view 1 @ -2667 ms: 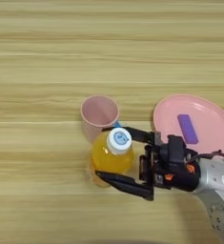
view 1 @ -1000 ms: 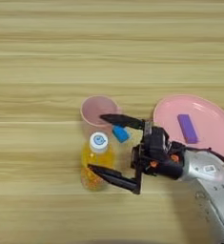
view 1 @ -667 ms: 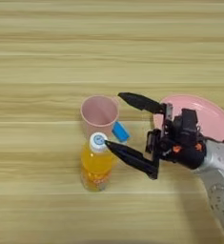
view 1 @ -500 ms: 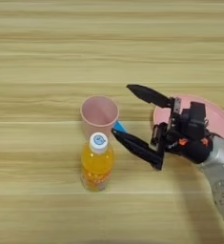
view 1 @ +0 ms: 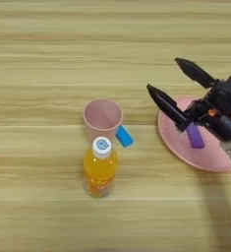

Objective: Move the objects on the table

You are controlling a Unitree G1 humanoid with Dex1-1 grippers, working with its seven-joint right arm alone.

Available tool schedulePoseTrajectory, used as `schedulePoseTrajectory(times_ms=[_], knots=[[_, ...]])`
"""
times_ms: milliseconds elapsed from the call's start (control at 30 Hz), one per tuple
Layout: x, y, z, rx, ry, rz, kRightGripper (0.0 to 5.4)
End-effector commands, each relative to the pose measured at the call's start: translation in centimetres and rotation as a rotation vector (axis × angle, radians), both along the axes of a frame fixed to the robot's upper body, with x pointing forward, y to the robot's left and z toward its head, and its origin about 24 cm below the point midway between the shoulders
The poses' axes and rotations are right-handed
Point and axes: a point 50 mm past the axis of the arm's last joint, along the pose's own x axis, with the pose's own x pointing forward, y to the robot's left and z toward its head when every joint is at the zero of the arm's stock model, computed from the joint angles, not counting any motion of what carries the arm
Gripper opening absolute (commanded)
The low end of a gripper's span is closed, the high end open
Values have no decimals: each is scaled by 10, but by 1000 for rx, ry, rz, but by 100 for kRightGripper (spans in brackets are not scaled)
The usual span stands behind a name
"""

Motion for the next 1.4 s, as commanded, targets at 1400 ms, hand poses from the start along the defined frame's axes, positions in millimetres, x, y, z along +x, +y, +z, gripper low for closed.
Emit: schedulePoseTrajectory(times_ms=[1400], knots=[[21,-62,-73,-386,500,-442,537]])
